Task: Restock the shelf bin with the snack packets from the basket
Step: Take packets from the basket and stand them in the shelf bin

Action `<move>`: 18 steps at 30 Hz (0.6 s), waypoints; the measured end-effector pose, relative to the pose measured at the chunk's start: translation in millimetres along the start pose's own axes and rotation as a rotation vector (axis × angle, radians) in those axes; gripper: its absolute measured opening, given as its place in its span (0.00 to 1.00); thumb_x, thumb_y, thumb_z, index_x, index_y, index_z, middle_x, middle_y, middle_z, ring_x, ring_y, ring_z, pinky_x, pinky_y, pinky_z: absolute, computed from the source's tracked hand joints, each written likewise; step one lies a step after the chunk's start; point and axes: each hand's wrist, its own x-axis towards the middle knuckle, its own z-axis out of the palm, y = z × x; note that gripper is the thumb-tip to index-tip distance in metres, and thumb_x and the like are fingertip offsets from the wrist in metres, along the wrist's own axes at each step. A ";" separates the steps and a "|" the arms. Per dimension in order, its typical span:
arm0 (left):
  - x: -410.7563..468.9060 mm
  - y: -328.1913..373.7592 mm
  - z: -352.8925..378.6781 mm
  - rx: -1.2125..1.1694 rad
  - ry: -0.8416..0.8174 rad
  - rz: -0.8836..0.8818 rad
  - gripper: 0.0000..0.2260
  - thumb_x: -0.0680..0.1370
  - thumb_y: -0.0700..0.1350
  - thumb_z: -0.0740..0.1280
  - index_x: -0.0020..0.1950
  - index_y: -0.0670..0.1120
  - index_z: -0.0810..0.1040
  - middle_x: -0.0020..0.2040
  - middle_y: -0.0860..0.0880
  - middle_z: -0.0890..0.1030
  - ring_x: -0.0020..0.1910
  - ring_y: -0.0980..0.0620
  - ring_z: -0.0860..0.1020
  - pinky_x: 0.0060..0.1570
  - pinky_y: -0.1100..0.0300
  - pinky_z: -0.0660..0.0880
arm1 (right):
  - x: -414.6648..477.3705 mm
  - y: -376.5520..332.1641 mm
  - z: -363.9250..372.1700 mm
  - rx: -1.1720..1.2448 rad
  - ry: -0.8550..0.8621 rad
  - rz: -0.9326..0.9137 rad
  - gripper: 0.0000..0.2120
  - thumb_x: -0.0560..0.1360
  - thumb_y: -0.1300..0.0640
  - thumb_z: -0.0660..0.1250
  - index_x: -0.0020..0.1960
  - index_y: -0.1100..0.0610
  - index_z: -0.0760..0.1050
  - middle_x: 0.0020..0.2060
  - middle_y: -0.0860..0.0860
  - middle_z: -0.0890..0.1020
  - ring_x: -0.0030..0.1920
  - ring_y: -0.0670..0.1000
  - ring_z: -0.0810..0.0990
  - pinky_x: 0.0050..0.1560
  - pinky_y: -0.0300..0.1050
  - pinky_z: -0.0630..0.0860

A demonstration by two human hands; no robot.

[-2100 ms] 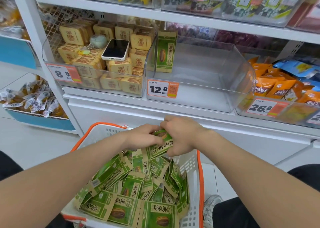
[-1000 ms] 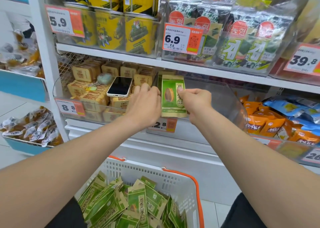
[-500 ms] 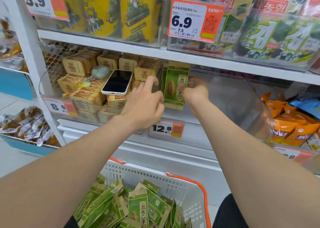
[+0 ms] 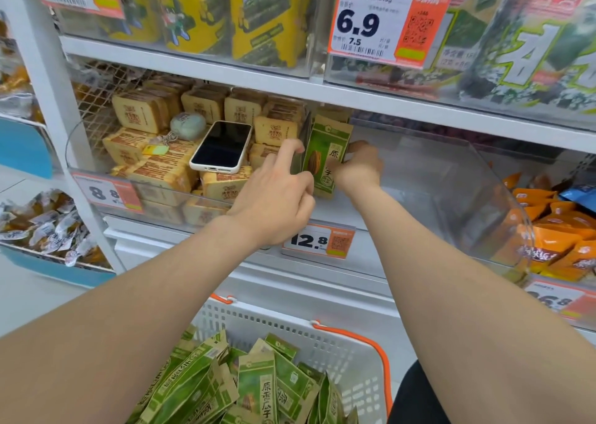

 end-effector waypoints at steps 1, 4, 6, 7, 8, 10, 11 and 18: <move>-0.1 0.2 0.0 0.002 0.001 0.002 0.16 0.78 0.50 0.55 0.47 0.47 0.81 0.73 0.44 0.63 0.61 0.38 0.74 0.52 0.43 0.76 | 0.9 0.4 0.7 0.019 0.005 0.015 0.18 0.77 0.55 0.75 0.62 0.56 0.72 0.56 0.56 0.84 0.58 0.58 0.83 0.56 0.49 0.81; -0.4 0.7 -0.3 0.003 -0.006 0.009 0.15 0.78 0.50 0.56 0.47 0.47 0.81 0.73 0.45 0.63 0.61 0.38 0.73 0.52 0.43 0.76 | -0.7 -1.9 -1.0 0.016 0.031 0.029 0.22 0.77 0.57 0.74 0.66 0.58 0.69 0.56 0.56 0.83 0.58 0.59 0.83 0.56 0.49 0.81; -0.6 0.3 0.1 0.003 -0.009 0.008 0.15 0.79 0.50 0.56 0.47 0.47 0.81 0.73 0.45 0.62 0.61 0.38 0.73 0.53 0.43 0.76 | -1.7 -1.4 -1.4 -0.043 -0.014 -0.017 0.11 0.77 0.62 0.71 0.58 0.56 0.77 0.55 0.53 0.84 0.58 0.57 0.83 0.58 0.49 0.81; -0.7 -0.2 0.3 0.004 -0.009 0.010 0.14 0.79 0.50 0.56 0.47 0.47 0.80 0.73 0.45 0.62 0.61 0.38 0.73 0.53 0.43 0.76 | -3.0 -0.1 -0.9 -0.091 -0.069 -0.046 0.10 0.76 0.64 0.70 0.56 0.55 0.80 0.56 0.52 0.84 0.59 0.55 0.82 0.60 0.47 0.80; -0.8 -0.6 0.5 0.004 -0.008 0.014 0.14 0.79 0.50 0.56 0.47 0.47 0.80 0.73 0.45 0.62 0.60 0.38 0.73 0.53 0.43 0.76 | -5.1 1.6 -0.6 -0.127 -0.129 -0.075 0.13 0.75 0.65 0.69 0.57 0.54 0.82 0.59 0.51 0.84 0.61 0.53 0.81 0.62 0.44 0.78; -0.7 -1.6 0.0 0.007 -0.006 0.022 0.14 0.79 0.49 0.56 0.47 0.47 0.80 0.74 0.46 0.62 0.59 0.39 0.73 0.53 0.43 0.75 | -7.2 5.7 0.8 -0.175 -0.243 -0.128 0.18 0.75 0.64 0.70 0.63 0.52 0.82 0.64 0.50 0.81 0.64 0.53 0.79 0.62 0.41 0.76; -0.6 -2.0 -0.3 0.008 -0.007 0.023 0.14 0.79 0.49 0.56 0.47 0.47 0.80 0.74 0.46 0.62 0.58 0.39 0.73 0.53 0.43 0.75 | -7.3 8.2 1.8 -0.186 -0.302 -0.147 0.20 0.75 0.63 0.71 0.66 0.51 0.80 0.67 0.50 0.80 0.66 0.53 0.78 0.61 0.40 0.75; -1.4 -1.6 -1.7 0.035 -0.011 0.031 0.15 0.80 0.50 0.55 0.48 0.47 0.80 0.74 0.45 0.62 0.58 0.40 0.73 0.53 0.44 0.74 | -7.7 18.8 -1.4 -0.235 -0.659 -0.205 0.33 0.82 0.56 0.67 0.83 0.50 0.58 0.80 0.53 0.65 0.79 0.55 0.64 0.75 0.43 0.63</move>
